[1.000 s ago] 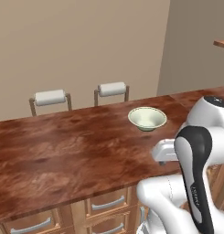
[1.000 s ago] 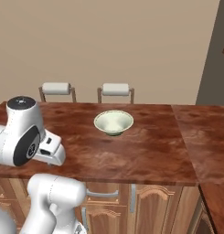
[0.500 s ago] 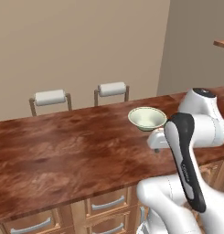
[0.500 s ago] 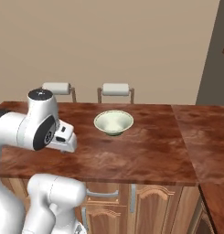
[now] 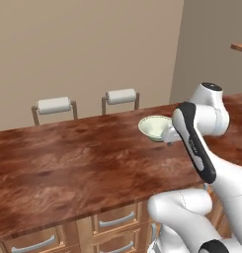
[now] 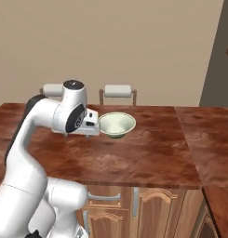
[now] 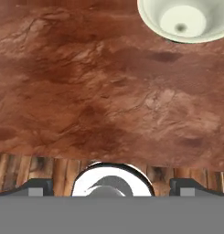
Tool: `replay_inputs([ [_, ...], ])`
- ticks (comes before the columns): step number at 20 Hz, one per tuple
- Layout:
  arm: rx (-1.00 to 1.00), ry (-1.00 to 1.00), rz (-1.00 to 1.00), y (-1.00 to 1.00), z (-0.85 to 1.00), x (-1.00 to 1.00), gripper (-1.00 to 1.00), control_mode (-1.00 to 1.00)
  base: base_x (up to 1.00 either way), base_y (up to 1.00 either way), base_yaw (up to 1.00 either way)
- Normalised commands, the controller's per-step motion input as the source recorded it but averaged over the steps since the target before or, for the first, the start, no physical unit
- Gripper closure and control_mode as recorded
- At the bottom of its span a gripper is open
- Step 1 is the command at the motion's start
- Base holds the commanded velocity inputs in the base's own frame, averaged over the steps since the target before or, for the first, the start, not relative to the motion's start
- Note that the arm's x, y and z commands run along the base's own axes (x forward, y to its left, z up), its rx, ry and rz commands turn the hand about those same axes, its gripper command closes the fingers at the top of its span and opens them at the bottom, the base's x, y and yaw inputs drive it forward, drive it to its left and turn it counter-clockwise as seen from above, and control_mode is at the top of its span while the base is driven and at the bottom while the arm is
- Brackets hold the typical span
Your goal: Pick the cup and bowl from the counter and place them on the counter next to the sink.
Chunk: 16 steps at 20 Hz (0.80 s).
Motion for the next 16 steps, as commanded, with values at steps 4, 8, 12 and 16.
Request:
replay_inputs([
  [4, -0.01, 0.0, 0.05, -0.5, 0.0, 1.0, -1.0, -1.0, 0.0, 0.0, 0.0],
  [8, 0.0, 0.0, 0.0, -0.56, -0.02, 1.0, -1.0, -1.0, 0.0, 0.0, 0.0],
  [12, 0.0, 0.0, 0.0, -0.59, -0.06, 1.0, -1.0, -1.0, 0.0, 0.0, 0.0],
  [16, 0.0, 0.01, 0.0, -0.37, -0.08, 0.99, -1.0, -1.0, 0.0, 0.0, 0.0],
])
